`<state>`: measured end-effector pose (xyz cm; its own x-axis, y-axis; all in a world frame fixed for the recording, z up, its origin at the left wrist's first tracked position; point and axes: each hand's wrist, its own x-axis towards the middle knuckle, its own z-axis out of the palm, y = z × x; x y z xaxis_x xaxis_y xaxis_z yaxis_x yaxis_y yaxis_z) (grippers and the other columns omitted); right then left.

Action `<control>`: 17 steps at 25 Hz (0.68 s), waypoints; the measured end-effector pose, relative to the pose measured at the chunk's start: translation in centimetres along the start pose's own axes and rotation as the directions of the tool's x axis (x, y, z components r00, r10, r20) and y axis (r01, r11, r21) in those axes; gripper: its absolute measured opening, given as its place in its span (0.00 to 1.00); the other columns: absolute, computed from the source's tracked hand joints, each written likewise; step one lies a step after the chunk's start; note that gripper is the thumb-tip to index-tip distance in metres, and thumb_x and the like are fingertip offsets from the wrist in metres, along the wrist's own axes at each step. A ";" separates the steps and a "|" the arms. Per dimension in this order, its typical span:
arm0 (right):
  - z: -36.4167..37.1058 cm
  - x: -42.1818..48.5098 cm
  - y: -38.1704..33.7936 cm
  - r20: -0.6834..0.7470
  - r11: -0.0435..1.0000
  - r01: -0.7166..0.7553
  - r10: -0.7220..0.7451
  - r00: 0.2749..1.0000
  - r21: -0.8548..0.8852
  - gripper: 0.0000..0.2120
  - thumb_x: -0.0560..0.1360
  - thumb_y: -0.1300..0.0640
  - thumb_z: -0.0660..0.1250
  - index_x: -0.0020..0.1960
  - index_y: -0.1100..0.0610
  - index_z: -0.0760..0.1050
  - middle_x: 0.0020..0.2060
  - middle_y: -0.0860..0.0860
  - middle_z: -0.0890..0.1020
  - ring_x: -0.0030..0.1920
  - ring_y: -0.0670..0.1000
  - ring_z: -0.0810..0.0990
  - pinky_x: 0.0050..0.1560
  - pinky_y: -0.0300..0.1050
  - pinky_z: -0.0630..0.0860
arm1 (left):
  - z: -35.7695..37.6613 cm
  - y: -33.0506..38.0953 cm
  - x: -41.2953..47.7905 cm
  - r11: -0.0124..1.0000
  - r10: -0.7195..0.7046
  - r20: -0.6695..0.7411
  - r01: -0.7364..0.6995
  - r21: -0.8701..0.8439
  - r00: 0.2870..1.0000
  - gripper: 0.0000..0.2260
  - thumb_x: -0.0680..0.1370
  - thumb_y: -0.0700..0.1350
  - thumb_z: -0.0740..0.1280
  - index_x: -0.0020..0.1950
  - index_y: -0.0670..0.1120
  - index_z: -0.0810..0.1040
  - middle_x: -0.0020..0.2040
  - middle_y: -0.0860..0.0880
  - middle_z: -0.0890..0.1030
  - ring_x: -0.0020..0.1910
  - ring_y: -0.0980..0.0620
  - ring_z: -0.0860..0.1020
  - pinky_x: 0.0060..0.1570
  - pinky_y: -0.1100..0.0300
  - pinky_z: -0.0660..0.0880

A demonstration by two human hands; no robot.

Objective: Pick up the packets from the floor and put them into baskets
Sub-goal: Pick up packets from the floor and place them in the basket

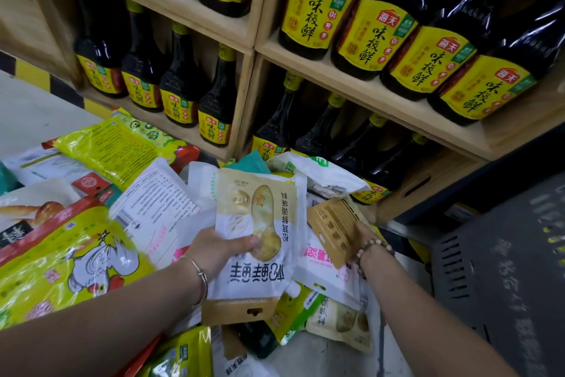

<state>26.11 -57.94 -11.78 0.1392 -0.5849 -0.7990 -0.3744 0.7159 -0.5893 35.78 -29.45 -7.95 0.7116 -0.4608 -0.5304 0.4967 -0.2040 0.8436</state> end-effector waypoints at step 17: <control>-5.8 -14.0 4.3 -0.075 0.868 0.493 -0.496 0.865 -0.053 0.10 0.70 0.69 0.69 0.48 0.59 0.73 0.47 0.57 0.81 0.46 0.54 0.79 0.51 0.51 0.77 | 3.9 2.2 -8.0 0.980 -0.175 -0.167 0.188 0.069 0.970 0.10 0.72 0.42 0.70 0.32 0.43 0.83 0.24 0.54 0.79 0.26 0.55 0.78 0.37 0.62 0.78</control>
<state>17.21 -48.89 -2.47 0.2371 -0.8899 -0.3897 -0.3053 0.3126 -0.8995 29.23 -29.52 -1.55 0.6867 -0.2670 -0.6761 0.5865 -0.3460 0.7323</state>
